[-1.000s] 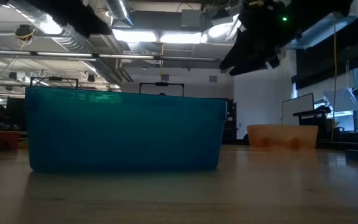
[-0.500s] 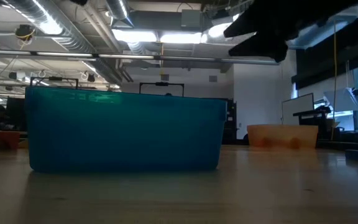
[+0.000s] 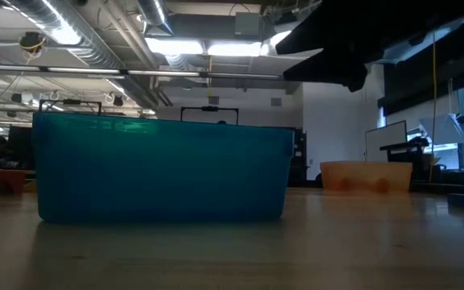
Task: Sort blocks by size
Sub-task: Put the brown cylindrical block into the orange bin
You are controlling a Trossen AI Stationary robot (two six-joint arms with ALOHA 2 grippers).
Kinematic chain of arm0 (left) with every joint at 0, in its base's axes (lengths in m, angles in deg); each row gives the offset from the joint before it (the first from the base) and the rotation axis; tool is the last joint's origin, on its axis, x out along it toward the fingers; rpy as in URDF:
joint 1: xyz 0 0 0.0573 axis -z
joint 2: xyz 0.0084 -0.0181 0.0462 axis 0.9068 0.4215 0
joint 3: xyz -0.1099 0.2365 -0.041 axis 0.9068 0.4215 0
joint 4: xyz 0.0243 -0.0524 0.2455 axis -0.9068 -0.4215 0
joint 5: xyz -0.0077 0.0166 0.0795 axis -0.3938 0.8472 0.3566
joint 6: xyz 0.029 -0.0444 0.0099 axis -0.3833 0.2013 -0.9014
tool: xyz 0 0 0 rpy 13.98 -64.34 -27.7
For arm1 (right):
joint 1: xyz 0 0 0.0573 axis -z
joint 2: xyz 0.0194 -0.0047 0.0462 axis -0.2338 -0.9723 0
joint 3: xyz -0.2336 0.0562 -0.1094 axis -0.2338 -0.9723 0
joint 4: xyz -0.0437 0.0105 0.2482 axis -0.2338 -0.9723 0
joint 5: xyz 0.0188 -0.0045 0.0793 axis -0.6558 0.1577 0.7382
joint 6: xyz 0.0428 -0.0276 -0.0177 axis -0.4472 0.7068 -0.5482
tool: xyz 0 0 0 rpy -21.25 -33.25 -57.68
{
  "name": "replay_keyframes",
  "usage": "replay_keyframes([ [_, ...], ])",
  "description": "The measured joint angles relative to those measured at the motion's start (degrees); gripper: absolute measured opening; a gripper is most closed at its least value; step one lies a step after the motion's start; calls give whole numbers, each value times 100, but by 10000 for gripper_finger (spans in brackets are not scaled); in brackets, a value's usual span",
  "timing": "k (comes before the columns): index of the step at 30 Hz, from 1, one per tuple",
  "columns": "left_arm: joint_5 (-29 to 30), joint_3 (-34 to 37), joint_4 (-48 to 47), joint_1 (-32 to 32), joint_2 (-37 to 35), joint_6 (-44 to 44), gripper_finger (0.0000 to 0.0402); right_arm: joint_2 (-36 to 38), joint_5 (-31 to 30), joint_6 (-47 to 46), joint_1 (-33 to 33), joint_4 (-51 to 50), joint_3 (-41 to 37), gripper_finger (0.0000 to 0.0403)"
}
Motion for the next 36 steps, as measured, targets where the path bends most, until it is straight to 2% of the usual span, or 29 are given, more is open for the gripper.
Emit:
replay_keyframes([
  [4,-266,-154,-690,409,183,1404,250,0,8,31,0,-4,0,266],
  [9,-616,6,-1071,950,303,3238,251,0,8,133,0,-4,2,266],
  [16,-847,252,-976,1555,449,4768,251,0,8,150,0,-37,2,266],
  [24,-849,557,-885,2156,683,5486,251,0,8,259,0,-39,2,266],
  [36,-1071,584,-515,2484,1192,5522,251,0,-38,286,0,-39,2,266],
])
